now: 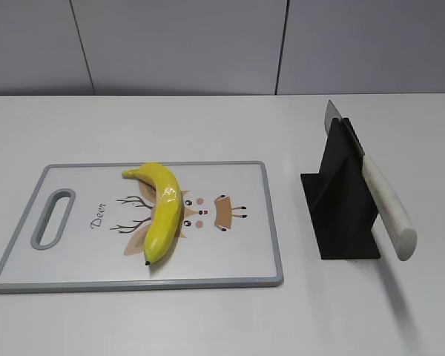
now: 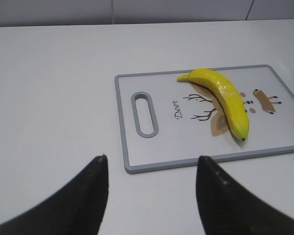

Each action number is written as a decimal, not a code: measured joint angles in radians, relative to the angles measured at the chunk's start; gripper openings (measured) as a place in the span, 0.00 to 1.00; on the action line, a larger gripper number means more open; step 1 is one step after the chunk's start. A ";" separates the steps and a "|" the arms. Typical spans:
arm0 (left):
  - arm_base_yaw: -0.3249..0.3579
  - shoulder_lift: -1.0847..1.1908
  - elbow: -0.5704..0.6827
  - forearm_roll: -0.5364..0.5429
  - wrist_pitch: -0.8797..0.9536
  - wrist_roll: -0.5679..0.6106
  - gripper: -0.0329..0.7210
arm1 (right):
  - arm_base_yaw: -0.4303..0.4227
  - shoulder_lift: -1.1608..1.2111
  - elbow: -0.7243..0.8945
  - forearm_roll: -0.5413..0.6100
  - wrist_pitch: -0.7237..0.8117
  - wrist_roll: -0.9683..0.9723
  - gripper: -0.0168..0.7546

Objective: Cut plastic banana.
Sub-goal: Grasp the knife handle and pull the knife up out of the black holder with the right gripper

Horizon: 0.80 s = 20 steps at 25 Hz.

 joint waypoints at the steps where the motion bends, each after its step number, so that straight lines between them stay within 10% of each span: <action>1: 0.000 0.000 0.000 0.000 0.000 0.000 0.77 | 0.000 0.000 0.000 0.000 0.000 0.000 0.79; 20: 0.000 0.000 0.000 0.000 0.000 0.000 0.77 | 0.000 0.000 0.000 0.000 0.000 0.000 0.79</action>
